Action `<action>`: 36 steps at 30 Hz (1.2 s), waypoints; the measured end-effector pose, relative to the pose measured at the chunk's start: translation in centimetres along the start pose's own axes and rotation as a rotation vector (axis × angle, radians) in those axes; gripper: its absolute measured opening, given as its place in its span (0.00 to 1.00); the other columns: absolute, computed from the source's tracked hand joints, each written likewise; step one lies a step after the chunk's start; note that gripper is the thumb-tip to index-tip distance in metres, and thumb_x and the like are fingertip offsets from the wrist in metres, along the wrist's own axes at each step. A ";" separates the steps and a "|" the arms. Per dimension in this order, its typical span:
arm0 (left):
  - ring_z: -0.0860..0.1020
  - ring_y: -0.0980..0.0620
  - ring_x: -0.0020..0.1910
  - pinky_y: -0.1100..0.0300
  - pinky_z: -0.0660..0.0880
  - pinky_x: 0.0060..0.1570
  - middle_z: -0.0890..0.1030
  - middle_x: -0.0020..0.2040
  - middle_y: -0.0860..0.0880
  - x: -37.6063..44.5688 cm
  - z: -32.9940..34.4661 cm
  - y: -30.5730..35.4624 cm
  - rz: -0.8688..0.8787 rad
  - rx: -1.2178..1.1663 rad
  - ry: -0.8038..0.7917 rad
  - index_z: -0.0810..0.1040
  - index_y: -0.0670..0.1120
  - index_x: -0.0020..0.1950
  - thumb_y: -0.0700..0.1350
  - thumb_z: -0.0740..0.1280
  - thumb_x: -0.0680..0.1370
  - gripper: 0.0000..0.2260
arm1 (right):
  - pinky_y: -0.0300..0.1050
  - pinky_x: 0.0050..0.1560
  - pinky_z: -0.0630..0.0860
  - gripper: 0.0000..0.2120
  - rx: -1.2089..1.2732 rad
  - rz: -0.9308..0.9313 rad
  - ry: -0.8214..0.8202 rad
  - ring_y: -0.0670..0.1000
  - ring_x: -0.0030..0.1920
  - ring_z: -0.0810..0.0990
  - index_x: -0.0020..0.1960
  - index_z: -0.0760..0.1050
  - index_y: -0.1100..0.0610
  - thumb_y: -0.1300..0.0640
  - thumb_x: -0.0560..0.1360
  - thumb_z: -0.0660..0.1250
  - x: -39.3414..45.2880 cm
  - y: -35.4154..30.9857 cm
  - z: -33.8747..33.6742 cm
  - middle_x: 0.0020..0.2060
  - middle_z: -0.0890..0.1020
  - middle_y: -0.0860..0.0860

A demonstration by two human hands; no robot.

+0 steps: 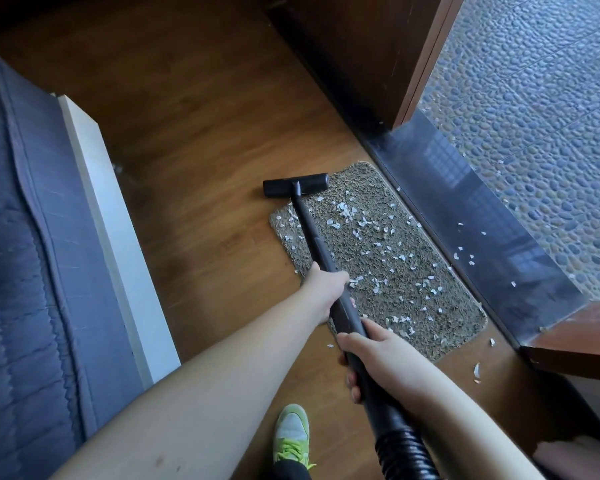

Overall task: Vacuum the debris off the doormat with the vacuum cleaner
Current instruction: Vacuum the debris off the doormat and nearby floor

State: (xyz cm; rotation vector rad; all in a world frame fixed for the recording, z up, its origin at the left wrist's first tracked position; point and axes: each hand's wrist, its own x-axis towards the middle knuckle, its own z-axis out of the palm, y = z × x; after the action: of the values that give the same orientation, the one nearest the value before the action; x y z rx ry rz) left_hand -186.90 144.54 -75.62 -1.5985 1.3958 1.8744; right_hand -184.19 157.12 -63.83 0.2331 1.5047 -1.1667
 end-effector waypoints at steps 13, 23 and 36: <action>0.78 0.47 0.32 0.56 0.79 0.33 0.78 0.55 0.39 -3.1 1.6 -6.3 -0.049 -0.105 -0.021 0.45 0.57 0.81 0.40 0.65 0.77 0.40 | 0.41 0.22 0.70 0.04 -0.089 0.009 0.007 0.54 0.21 0.72 0.55 0.71 0.59 0.62 0.80 0.62 -4.6 3.8 -0.9 0.32 0.75 0.55; 0.75 0.48 0.26 0.58 0.75 0.26 0.74 0.37 0.42 -1.4 1.0 -2.1 0.038 -0.037 -0.058 0.61 0.44 0.73 0.37 0.64 0.78 0.25 | 0.40 0.22 0.70 0.04 -0.103 -0.036 0.040 0.50 0.21 0.72 0.54 0.68 0.62 0.63 0.79 0.60 -2.1 1.6 -0.3 0.35 0.72 0.57; 0.74 0.48 0.24 0.56 0.74 0.30 0.74 0.30 0.43 3.5 0.6 3.8 -0.007 -0.027 -0.124 0.66 0.40 0.58 0.37 0.62 0.76 0.12 | 0.37 0.22 0.71 0.03 -0.059 0.001 0.094 0.48 0.20 0.72 0.53 0.67 0.59 0.62 0.79 0.58 3.4 -3.6 0.7 0.37 0.72 0.57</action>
State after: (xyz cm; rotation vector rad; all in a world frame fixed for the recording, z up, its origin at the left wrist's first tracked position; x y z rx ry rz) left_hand -191.24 141.96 -76.99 -1.4696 1.3164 1.9608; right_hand -187.37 153.28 -64.69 0.2514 1.6184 -1.1222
